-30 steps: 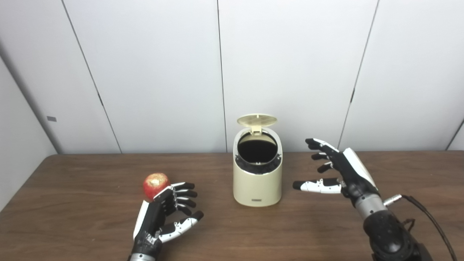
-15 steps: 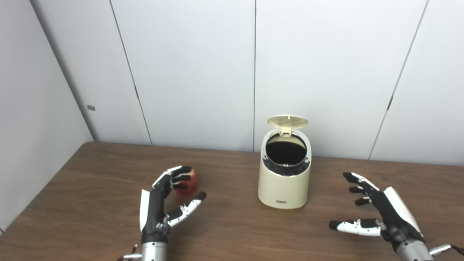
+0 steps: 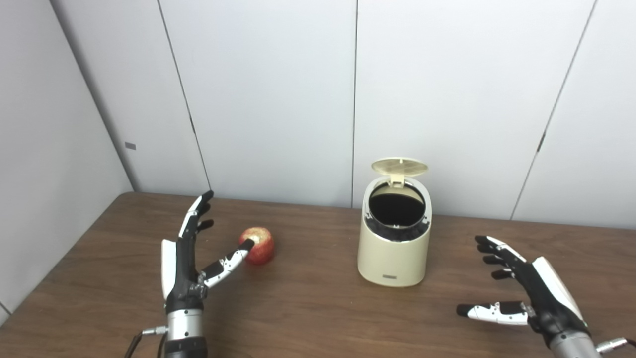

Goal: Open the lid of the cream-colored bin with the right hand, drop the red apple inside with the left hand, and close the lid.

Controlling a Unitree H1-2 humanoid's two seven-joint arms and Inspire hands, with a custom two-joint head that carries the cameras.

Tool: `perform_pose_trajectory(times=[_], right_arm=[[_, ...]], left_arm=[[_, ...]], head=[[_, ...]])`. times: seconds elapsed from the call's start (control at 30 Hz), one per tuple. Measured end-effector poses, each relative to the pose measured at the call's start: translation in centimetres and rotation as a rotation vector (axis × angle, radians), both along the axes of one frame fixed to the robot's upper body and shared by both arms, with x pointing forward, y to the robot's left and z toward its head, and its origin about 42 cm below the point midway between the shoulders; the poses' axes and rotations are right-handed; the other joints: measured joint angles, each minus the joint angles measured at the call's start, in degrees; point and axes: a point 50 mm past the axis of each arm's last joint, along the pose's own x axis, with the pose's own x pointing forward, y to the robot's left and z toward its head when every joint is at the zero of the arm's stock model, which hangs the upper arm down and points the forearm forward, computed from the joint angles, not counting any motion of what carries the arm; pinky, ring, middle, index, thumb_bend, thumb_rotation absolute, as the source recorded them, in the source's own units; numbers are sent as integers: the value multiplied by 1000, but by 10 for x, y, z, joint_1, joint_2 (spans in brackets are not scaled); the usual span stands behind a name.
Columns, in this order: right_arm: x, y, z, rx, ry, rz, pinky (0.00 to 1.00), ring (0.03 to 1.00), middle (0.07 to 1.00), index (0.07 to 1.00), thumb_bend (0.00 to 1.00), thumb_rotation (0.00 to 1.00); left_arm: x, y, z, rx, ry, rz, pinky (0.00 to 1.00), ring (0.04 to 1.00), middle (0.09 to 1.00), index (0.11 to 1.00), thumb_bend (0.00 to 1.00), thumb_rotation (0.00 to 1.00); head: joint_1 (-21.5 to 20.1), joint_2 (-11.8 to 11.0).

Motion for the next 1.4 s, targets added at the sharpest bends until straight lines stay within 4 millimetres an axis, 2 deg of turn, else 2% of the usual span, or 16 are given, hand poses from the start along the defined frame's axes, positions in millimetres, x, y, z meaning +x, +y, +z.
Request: perform_pose_trajectory(times=[0.2, 0.43, 0.63, 0.8, 1.13, 1.4], right_arm=[[-1, 2, 1, 0, 3, 12, 679, 806, 846, 885, 816, 94], [-1, 2, 2, -1, 7, 11, 657, 799, 845, 886, 816, 100], [-1, 2, 3, -3, 7, 10, 673, 802, 853, 888, 808, 141], [-3, 3, 6, 0, 0, 13, 657, 796, 854, 885, 806, 122], [-3, 1, 7, -5, 14, 14, 644, 787, 853, 877, 799, 119], [-4, 2, 8, -5, 12, 20, 633, 777, 857, 873, 805, 98]], left_arm=[[9, 5, -2, 6, 105, -46, 736, 879, 903, 900, 834, 179], [20, 15, -5, -1, 206, -62, 766, 895, 910, 908, 899, 214], [23, 19, -23, 33, 299, -53, 756, 886, 900, 898, 905, 167], [29, 21, -28, 48, 318, -28, 788, 896, 901, 898, 896, 151], [37, 14, -37, 83, 358, -20, 727, 843, 862, 875, 889, 192], [50, 7, -33, 153, 378, -10, 694, 798, 807, 841, 895, 197]], head=[[-1, 4], [-3, 4], [-6, 7], [-6, 7], [-11, 8], [-13, 10]])
